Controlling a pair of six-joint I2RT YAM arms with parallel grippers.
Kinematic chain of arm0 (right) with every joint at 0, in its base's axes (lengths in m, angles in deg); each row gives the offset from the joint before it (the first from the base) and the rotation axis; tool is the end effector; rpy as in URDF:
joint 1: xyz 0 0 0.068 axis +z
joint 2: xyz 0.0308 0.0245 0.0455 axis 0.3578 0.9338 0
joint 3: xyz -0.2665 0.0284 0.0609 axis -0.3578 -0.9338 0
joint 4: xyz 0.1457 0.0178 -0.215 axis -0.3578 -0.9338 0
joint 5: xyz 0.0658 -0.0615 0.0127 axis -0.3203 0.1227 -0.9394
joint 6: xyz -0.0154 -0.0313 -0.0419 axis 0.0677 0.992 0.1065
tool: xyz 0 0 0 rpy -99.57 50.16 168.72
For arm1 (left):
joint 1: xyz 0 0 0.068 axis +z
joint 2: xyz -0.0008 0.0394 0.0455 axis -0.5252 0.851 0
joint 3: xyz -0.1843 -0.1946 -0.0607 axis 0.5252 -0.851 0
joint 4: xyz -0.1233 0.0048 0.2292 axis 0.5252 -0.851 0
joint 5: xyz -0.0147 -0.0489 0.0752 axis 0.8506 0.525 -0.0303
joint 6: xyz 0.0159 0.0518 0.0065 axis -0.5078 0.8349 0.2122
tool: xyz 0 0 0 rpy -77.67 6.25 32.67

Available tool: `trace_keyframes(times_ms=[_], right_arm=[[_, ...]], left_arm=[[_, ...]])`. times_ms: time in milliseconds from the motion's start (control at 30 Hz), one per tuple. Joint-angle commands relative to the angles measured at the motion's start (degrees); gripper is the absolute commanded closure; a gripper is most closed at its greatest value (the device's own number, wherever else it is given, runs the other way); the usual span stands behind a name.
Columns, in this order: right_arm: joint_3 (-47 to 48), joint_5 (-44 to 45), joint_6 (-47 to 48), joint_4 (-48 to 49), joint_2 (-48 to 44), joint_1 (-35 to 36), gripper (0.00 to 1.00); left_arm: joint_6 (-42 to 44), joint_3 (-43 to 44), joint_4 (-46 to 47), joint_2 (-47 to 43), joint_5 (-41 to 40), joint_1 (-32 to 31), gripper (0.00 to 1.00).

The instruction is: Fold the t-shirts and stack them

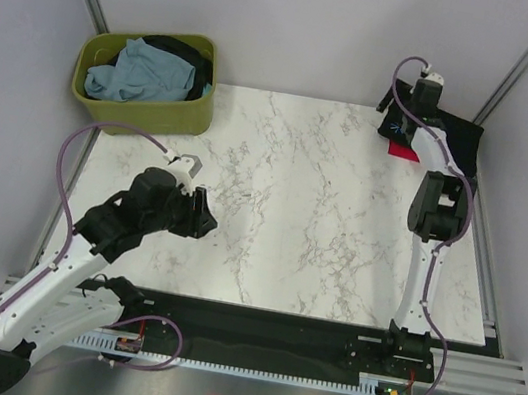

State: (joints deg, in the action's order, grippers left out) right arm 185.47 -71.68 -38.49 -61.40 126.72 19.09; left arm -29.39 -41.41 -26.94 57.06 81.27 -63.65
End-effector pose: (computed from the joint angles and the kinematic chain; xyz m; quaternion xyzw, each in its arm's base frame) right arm 0.5765 -0.0191 0.2414 0.1461 0.8196 0.0770 0.5487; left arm 0.1329 -0.0855 0.2986 0.0699 0.8924 -0.2357 0.3783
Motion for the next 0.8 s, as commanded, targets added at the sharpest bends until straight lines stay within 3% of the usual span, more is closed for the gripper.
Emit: trace_keyframes(times_ms=[0,200,433,567,767], right_arm=[[-3.0,3.02,1.47,-1.99,2.44,-1.73,0.02],[-11.79,4.87,3.41,-1.99,-2.56,-1.82,0.02],[-29.71,2.41,1.92,1.09,-13.98,-1.74,0.02],[-29.92,-0.05,2.26,1.88,-16.1,-1.65,0.02],[-19.89,-3.39,2.18,-2.78,-14.08,-1.3,0.02]], left_arm=[[1.57,1.02,0.51,-1.77,-0.01,-0.03,0.45],[1.48,1.11,0.51,-2.74,0.25,-0.03,0.45],[1.48,1.2,0.6,-4.24,0.07,-0.03,0.45],[1.48,1.11,0.51,-4.85,-0.28,-0.03,0.45],[1.48,1.11,0.6,-5.12,-0.54,-0.03,0.45]])
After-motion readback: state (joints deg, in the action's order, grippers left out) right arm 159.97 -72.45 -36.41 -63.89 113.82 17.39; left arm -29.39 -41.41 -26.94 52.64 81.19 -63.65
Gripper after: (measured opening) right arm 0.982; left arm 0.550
